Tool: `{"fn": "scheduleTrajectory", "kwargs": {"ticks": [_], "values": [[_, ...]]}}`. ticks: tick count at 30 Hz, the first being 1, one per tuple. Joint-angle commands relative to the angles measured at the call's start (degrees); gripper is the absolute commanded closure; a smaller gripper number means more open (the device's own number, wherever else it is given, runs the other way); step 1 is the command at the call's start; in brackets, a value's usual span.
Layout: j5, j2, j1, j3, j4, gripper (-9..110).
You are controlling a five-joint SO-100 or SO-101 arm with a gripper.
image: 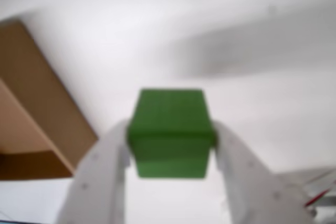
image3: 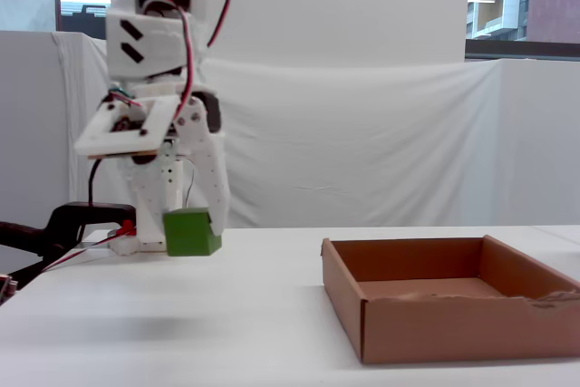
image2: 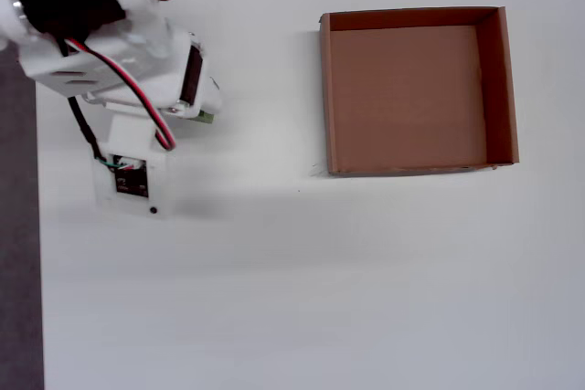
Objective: Grasp a green cube and put it in a box.
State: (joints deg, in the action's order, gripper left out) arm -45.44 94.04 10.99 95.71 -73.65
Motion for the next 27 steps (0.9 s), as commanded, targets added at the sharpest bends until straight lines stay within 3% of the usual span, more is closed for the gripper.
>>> {"fn": "scheduleTrajectory", "kwargs": {"ticks": [1,27], "values": [[1.32,2.55,2.99,-6.86,-1.67,93],[5.19,-25.31,21.53,-48.34,-15.03,92]]}}
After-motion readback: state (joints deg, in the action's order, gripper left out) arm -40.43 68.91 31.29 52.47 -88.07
